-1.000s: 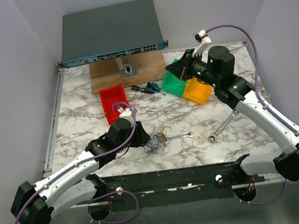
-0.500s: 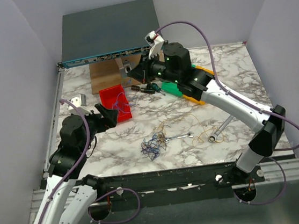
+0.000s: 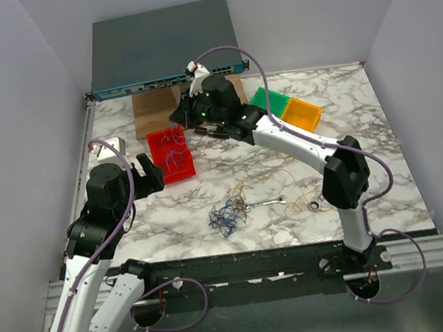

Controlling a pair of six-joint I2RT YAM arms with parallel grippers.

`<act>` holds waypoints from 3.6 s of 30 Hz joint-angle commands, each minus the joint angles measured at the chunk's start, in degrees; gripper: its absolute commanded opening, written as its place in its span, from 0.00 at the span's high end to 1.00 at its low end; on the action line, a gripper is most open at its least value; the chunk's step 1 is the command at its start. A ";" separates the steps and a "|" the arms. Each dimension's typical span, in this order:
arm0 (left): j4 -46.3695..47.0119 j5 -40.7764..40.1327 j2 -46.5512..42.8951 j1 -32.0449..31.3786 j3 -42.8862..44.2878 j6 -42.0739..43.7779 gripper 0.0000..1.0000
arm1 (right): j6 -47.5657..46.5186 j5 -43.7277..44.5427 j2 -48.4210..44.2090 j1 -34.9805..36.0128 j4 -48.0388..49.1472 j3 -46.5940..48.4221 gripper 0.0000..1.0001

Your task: Untangle the cables

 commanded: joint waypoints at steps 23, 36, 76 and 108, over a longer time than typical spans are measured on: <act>-1.22 2.03 0.22 1.44 -0.52 0.92 0.20 | -7.55 20.25 15.96 8.37 -2.10 6.05 0.63; 8.12 16.14 -0.50 -0.22 -11.62 -8.79 0.11 | -2.62 22.27 -16.16 8.35 -0.08 -26.87 0.07; 30.00 3.27 31.37 -28.10 -18.62 -11.27 0.39 | 4.86 16.88 -32.01 8.35 1.10 -62.77 0.99; 55.45 7.62 16.18 -27.42 -33.75 -6.50 0.27 | 11.28 37.20 -51.61 8.27 -15.31 -51.69 0.99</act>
